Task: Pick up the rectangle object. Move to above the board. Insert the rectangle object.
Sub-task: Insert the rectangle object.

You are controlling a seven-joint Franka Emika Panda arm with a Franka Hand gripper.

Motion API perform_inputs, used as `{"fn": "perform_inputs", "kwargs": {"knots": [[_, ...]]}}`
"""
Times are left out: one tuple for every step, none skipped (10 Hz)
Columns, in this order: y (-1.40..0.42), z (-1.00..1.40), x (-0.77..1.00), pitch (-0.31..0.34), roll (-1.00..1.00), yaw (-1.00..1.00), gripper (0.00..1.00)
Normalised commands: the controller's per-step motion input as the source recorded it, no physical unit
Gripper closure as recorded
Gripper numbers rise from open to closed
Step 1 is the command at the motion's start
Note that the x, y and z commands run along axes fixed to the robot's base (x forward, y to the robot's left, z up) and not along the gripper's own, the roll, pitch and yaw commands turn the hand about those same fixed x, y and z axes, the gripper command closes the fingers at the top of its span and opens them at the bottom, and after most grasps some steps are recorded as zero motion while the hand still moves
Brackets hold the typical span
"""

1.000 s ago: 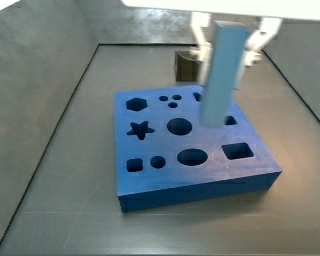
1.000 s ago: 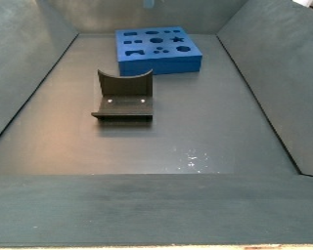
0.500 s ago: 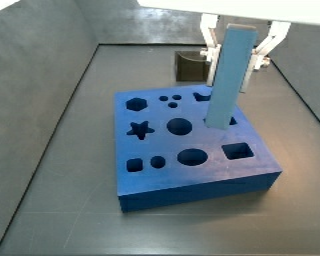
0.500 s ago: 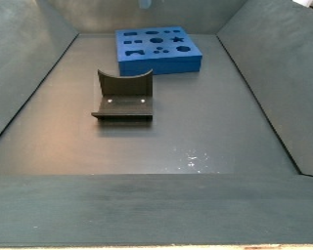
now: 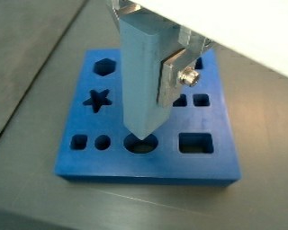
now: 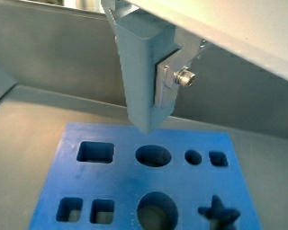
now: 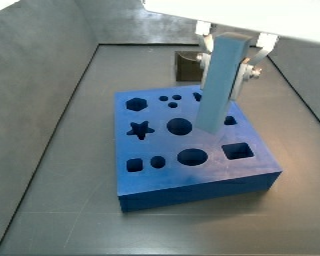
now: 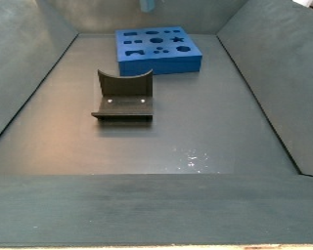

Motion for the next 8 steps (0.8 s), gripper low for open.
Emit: {"fn": "perform_inputs", "kwargs": {"knots": [[0.0, -0.27, 0.0, -0.023, 0.0, -1.0, 1.0], [-0.05, -0.17, 0.0, 0.0, 0.0, -1.0, 1.0], [0.0, 0.0, 0.0, 0.0, -0.01, 0.0, 1.0], [-0.31, 0.0, 0.75, 0.026, -0.13, -0.25, 1.0], [-0.3, 0.0, 0.88, 0.0, -0.36, -0.18, 1.0], [-0.24, 0.0, 0.91, 0.0, -0.49, -0.16, 1.0], [-0.25, -0.1, 0.89, 0.02, -0.43, -0.15, 1.0], [0.0, 0.0, 0.09, 0.06, 0.0, -0.05, 1.0]]}}
